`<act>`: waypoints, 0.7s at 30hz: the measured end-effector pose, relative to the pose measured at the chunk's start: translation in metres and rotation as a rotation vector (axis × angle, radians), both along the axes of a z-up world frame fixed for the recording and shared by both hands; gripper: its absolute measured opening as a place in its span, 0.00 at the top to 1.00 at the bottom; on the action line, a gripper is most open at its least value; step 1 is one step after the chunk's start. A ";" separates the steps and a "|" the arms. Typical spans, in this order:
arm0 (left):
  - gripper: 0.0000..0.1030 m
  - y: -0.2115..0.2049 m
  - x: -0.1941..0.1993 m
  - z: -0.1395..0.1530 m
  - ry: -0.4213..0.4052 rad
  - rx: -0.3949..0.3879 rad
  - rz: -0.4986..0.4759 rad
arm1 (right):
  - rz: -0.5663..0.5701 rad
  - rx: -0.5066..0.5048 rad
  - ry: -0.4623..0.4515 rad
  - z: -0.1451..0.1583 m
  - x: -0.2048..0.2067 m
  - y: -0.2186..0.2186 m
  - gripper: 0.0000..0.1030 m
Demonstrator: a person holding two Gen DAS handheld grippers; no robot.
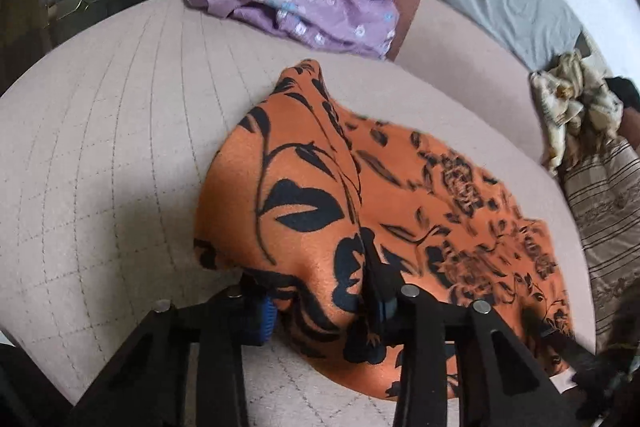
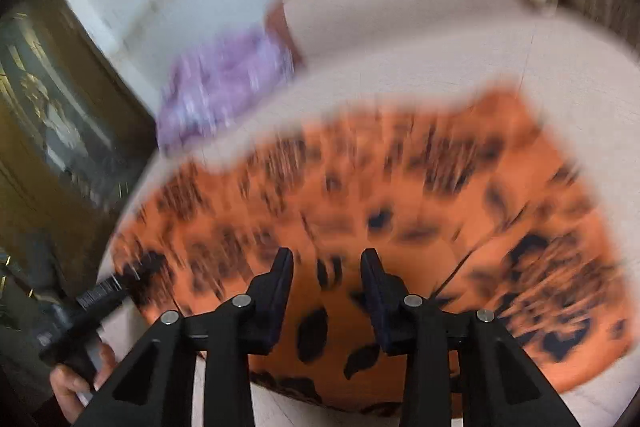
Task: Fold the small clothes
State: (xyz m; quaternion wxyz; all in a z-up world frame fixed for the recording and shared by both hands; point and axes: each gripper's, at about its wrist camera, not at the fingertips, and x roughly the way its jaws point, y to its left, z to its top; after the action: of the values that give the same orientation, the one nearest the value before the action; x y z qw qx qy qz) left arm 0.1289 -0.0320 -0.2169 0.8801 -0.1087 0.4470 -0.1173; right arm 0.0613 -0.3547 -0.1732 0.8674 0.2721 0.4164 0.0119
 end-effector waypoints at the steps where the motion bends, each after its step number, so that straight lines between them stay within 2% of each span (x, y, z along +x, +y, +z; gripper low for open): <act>1: 0.61 0.000 0.001 -0.004 0.011 0.009 0.004 | -0.002 0.018 0.049 -0.013 0.005 -0.001 0.68; 2: 0.60 0.001 0.002 -0.007 0.020 0.016 0.008 | -0.027 0.026 0.019 -0.011 0.001 -0.003 0.69; 5: 0.65 0.000 -0.003 0.002 -0.003 0.019 -0.002 | -0.047 0.109 0.004 -0.002 -0.007 -0.014 0.69; 7: 0.68 -0.007 -0.011 0.016 -0.055 0.060 -0.023 | -0.086 0.162 -0.005 -0.001 -0.015 -0.025 0.65; 11: 0.70 -0.024 -0.028 0.045 -0.148 0.104 -0.058 | -0.148 0.249 -0.065 0.009 -0.031 -0.048 0.65; 16: 0.71 -0.056 -0.054 0.078 -0.252 0.195 -0.123 | -0.186 0.296 -0.102 0.015 -0.040 -0.062 0.65; 21: 0.71 -0.081 -0.070 0.093 -0.295 0.277 -0.159 | -0.169 0.284 -0.148 0.027 -0.047 -0.060 0.65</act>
State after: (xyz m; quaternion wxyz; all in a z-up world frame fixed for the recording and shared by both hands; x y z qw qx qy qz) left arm 0.0589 -0.1128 -0.1237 0.9304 0.0673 0.3327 -0.1385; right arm 0.0141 -0.4151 -0.1466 0.8465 0.4243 0.3210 0.0174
